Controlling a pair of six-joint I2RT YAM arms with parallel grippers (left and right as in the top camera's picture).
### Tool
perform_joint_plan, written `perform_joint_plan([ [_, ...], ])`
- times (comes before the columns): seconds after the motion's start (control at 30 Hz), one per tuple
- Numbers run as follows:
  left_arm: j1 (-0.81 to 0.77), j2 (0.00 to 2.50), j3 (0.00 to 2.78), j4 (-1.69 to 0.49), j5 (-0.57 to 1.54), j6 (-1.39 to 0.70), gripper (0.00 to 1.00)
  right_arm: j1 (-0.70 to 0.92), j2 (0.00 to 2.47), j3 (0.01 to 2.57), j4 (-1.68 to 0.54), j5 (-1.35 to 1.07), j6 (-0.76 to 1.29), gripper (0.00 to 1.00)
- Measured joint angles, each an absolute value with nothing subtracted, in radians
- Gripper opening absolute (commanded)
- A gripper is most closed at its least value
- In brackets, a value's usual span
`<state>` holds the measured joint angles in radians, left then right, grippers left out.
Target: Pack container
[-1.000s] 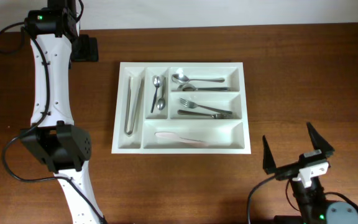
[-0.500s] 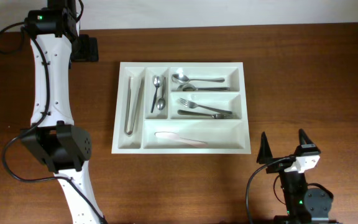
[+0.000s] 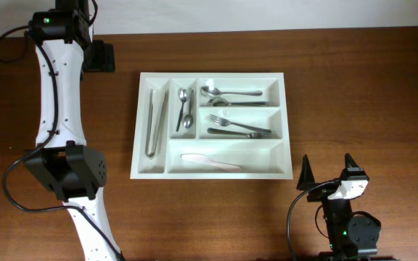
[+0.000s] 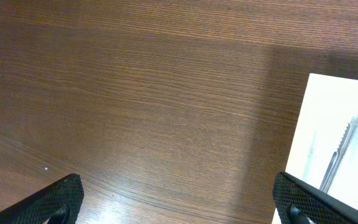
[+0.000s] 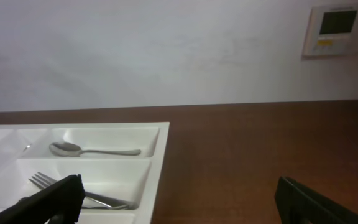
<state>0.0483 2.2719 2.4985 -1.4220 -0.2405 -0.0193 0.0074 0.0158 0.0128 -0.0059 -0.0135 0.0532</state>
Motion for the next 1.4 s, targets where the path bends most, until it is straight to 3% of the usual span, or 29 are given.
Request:
perform_joint_plan([
  [1.03,0.038,2.244,2.494,-1.427,-0.241,-0.019,0.99,0.007,0.015,0.012,-0.075,0.0,0.056,0.99],
  [1.17,-0.013,2.081,2.482,-1.427,-0.241,-0.019,0.99,0.007,0.015,0.012,-0.075,0.0,0.056,0.99],
  [1.4,-0.179,1.47,2.507,-1.417,-0.237,-0.019,0.99,0.007,0.015,0.012,-0.075,0.0,0.056,0.99],
])
